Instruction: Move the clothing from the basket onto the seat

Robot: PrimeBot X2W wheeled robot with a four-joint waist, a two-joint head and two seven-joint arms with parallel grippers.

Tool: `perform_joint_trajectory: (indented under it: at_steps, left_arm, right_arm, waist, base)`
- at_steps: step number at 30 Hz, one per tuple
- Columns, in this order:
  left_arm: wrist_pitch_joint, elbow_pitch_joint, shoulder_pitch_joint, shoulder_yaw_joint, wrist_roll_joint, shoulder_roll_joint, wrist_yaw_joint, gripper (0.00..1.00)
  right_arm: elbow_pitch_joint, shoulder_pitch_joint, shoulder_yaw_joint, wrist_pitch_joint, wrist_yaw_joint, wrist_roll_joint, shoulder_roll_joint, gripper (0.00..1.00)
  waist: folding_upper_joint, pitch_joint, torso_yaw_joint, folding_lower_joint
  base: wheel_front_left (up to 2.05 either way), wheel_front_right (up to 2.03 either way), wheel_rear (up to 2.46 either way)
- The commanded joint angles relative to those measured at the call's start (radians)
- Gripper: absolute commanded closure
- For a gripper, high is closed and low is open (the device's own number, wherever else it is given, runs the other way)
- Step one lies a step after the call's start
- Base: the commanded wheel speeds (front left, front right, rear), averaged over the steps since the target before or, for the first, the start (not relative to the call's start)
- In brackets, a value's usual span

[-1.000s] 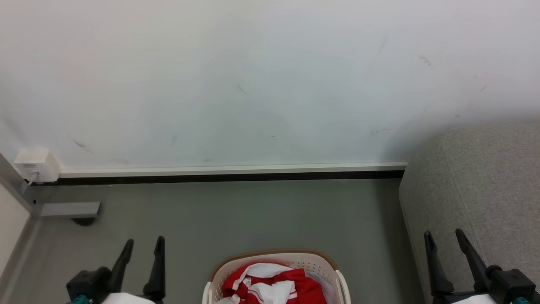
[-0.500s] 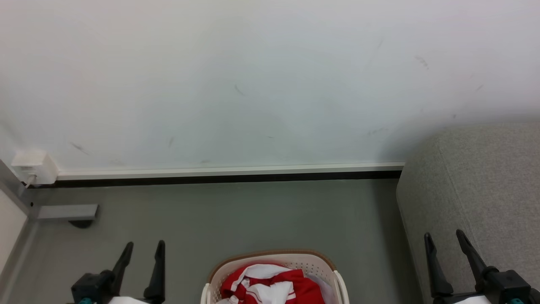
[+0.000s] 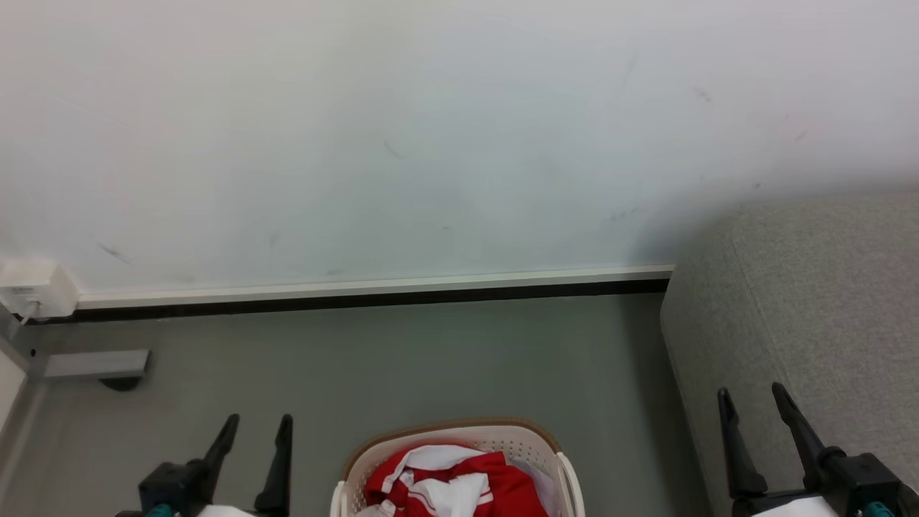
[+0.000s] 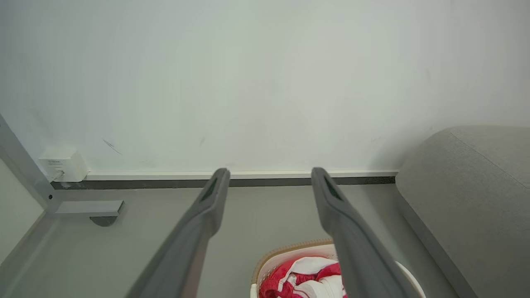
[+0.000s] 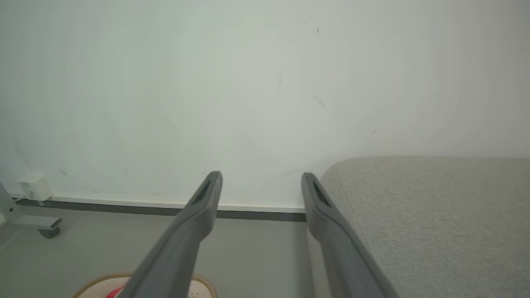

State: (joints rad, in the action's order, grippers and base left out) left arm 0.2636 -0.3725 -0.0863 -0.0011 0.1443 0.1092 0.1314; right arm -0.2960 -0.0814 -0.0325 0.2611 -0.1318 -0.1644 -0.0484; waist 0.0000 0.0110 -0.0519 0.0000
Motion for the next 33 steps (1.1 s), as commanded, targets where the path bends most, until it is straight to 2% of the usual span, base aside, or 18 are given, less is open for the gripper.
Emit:
perform_joint_trajectory:
  at_steps: [1,10,24,29,33]
  left_arm:
    - [0.002,-0.006,-0.011,-0.007,0.009,0.010,-0.001,0.00]
    - [0.001,-0.062,-0.117,-0.153,0.080,0.077,-0.001,0.00]
    - [-0.133,-0.214,-0.399,-0.569,0.208,0.252,-0.001,0.00]
    - [-0.183,-0.233,-0.490,-0.715,0.253,0.298,-0.001,0.00]
    - [-0.210,-0.271,-0.549,-0.791,0.273,0.322,-0.001,0.00]
  right_arm:
    - [0.001,-0.010,-0.002,0.003,0.002,-0.011,-0.001,0.00]
    - [0.046,-0.066,-0.045,0.003,0.002,-0.047,-0.001,0.00]
    - [0.189,-0.177,-0.085,0.003,0.002,-0.087,-0.001,0.00]
    - [0.240,-0.206,-0.082,0.003,0.002,-0.107,0.000,0.00]
    - [0.280,-0.234,-0.082,0.003,0.002,-0.139,0.000,0.00]
  waist:
    - [0.0000,0.006,-0.007,0.0000]
    - [0.0000,0.092,-0.085,0.0000]
    - [0.0000,0.335,-0.241,0.0000]
    - [0.0000,0.445,-0.265,0.0000]
    - [0.0000,0.535,-0.278,0.0000]
  base:
    - [0.00,0.00,0.00]
    - [0.00,0.00,0.00]
    - [0.00,0.00,0.00]
    - [0.00,0.00,0.00]
    - [0.00,0.00,0.00]
